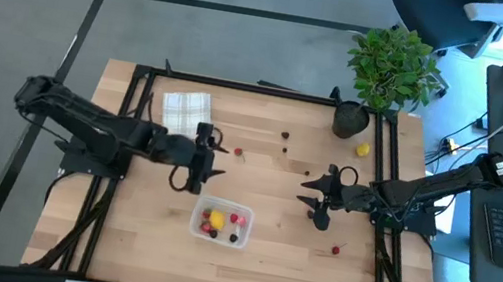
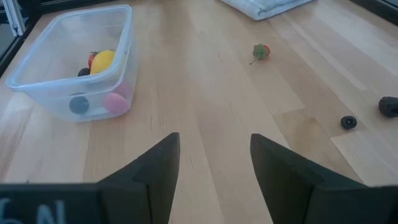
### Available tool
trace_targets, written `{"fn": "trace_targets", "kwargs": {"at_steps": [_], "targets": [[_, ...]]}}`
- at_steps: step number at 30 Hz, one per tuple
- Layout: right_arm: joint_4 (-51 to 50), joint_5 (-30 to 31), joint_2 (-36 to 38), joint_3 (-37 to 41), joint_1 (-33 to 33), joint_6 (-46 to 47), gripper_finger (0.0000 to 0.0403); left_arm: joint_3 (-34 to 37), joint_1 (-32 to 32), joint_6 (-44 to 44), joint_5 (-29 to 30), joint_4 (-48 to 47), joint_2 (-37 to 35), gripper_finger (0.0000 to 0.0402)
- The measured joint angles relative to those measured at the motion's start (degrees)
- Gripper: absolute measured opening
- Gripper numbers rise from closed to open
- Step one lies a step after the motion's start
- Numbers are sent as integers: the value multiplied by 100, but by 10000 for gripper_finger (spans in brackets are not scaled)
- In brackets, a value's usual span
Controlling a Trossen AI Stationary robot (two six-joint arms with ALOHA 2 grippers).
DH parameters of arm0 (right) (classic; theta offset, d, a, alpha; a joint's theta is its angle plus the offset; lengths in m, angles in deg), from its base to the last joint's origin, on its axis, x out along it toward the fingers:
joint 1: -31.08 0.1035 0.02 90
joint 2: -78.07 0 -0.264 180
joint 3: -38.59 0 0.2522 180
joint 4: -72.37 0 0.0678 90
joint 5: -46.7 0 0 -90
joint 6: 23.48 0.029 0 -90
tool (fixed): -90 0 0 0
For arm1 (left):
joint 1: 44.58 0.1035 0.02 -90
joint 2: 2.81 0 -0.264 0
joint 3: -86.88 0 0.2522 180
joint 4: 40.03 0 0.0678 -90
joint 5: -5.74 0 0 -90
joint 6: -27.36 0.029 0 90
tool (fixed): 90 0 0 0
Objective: Pick and placing Produce into tupperware
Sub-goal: Put the strawberry into the transparent bin
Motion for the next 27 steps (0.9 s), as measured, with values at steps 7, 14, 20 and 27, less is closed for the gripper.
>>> {"fn": "trace_targets", "kwargs": {"at_steps": [7,14,20,27], "targets": [[-14,0,0,0,0,-4,198,0,1328,30,-1557,-159,130,244],[-30,0,0,0,-2,-22,198,0,2390,345,-2248,-2,593,244],[-34,0,0,0,0,-199,198,0,2672,-45,-1643,-10,891,244],[-33,1,0,0,-1,-426,198,0,2693,-725,-1621,19,965,244]]}}
